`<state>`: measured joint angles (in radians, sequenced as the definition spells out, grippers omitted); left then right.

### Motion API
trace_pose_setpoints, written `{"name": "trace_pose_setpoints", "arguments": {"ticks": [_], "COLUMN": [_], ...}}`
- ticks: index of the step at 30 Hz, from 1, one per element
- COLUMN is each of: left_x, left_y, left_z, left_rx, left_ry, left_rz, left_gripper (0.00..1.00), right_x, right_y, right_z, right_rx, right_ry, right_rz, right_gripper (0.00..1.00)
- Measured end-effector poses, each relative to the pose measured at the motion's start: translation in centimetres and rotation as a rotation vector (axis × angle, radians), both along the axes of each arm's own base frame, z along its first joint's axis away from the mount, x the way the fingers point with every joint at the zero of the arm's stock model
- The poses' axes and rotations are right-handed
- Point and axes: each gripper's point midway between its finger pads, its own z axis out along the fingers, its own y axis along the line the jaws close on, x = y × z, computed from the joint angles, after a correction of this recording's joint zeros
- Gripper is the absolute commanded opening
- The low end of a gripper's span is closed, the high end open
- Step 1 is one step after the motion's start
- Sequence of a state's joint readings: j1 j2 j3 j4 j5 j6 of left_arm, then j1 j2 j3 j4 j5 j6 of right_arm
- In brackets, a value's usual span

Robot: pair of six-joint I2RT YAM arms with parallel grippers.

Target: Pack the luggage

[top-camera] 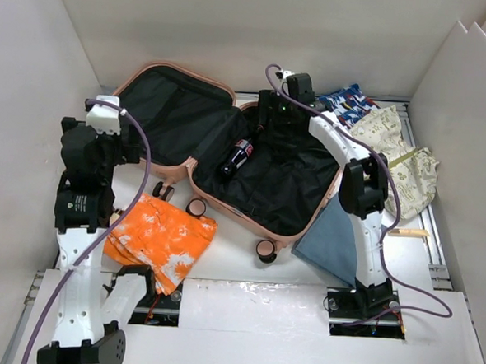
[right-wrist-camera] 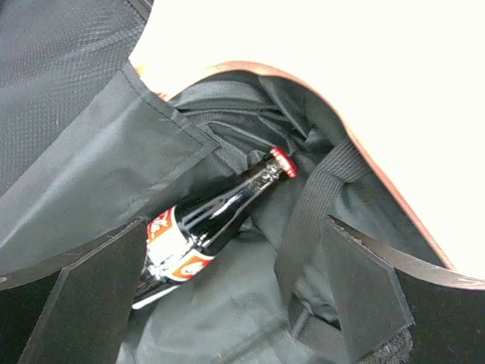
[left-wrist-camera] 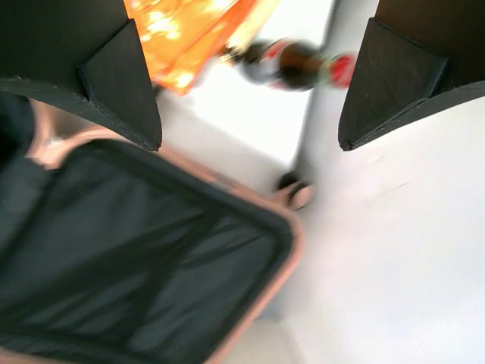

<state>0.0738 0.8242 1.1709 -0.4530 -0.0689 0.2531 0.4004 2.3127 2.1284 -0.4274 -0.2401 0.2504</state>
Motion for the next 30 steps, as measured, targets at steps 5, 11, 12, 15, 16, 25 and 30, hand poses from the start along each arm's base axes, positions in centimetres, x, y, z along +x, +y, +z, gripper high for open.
{"name": "trace_pose_setpoints", "arguments": {"ticks": [5,11,12,15,16,25,30], "left_x": [-2.0,-4.3,-4.5,-5.2,-5.7,-8.0,-5.9], "left_y": [2.9,5.2,5.3,5.6,5.8,5.5,5.6], "left_z": [0.5,0.7,0.8,1.1,1.1,-3.7,-1.6], "left_rx": [0.101,0.159,0.151,0.117,0.105,0.045,-0.015], "left_ry": [0.083,0.222,0.237,0.259,0.258,0.312,0.194], "left_rz": [0.137,0.269,0.284,0.319,0.336,0.346,0.377], "left_gripper": [1.0,1.0,1.0,1.0,1.0,1.0,1.0], "right_x": [-1.0,-4.2,-4.9,-7.1,-7.9,-11.4,-11.5], "right_y": [-0.5,0.3,0.9,3.5,4.3,7.9,8.3], "right_z": [1.4,2.3,2.8,4.1,4.4,5.5,6.3], "right_rx": [-0.089,-0.18,-0.191,-0.208,-0.208,-0.175,-0.151], "right_ry": [-0.032,-0.064,-0.081,-0.121,-0.128,-0.136,-0.149], "right_rz": [0.052,0.169,0.197,0.289,0.319,0.472,0.497], "right_gripper": [0.99,0.99,0.99,0.99,0.99,0.99,0.99]}}
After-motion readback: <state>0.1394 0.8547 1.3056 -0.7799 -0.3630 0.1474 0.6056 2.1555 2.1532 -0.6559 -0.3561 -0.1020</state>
